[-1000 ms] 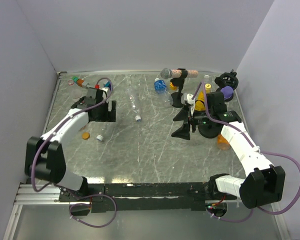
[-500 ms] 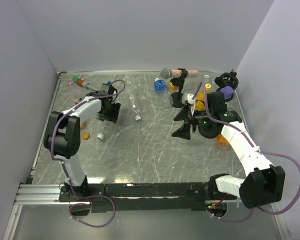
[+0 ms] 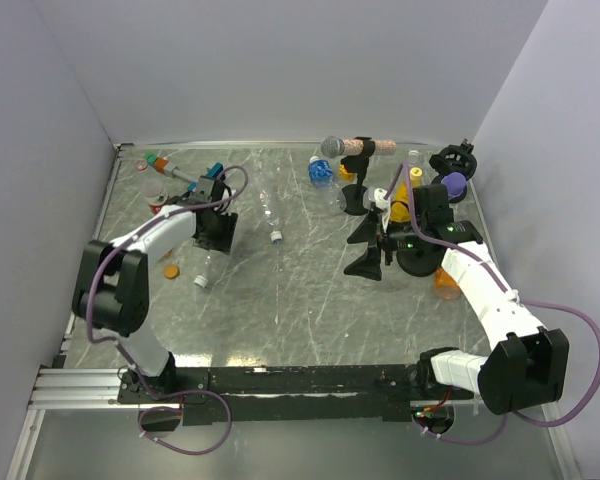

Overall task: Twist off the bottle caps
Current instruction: Pick up the plastic bottle from the corner of the board, then pass from the left arm to the right

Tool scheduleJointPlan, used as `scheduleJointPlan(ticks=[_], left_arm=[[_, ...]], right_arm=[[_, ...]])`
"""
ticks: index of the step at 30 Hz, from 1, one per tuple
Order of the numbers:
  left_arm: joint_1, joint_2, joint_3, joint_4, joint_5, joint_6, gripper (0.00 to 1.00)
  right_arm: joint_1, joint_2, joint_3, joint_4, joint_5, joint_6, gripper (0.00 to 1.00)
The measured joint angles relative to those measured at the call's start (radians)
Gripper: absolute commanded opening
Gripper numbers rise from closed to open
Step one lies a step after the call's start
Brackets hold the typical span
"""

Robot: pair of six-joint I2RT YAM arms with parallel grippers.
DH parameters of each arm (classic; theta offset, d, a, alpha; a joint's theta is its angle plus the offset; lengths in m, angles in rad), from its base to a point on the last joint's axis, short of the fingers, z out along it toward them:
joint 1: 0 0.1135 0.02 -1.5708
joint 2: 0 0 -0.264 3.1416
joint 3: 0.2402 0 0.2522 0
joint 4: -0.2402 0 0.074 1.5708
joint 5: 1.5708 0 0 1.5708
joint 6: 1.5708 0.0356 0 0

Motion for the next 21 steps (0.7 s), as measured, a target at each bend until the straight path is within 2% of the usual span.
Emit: scheduleJointPlan(ticks=[3, 6, 10, 14, 17, 21], left_arm=[[-0.009, -0.097, -0.051, 0.0, 0.047, -0.015, 0.34], [-0.025, -0.236, -0.105, 0.012, 0.147, -0.027, 0.33], [-0.063, -0.389, -0.168, 0.048, 0.374, -0.06, 0.33], [-0.128, -0.425, -0.22, 0.109, 0.595, -0.133, 0.32], [-0.177, -0.414, -0.271, 0.187, 0.718, -0.229, 0.3], [-0.227, -0.403, -0.32, 0.346, 0.8, -0.391, 0.29]], right_arm=[[-0.002, 0.0, 0.0, -0.024, -0.019, -0.039, 0.99], [-0.002, 0.0, 0.0, -0.109, -0.07, -0.177, 0.99], [-0.002, 0.003, 0.0, -0.323, -0.144, -0.496, 0.99], [-0.002, 0.005, -0.011, -0.462, -0.177, -0.714, 0.99], [-0.002, -0.002, -0.035, -0.47, -0.18, -0.752, 0.99], [-0.002, -0.041, -0.073, -0.383, -0.163, -0.65, 0.99]])
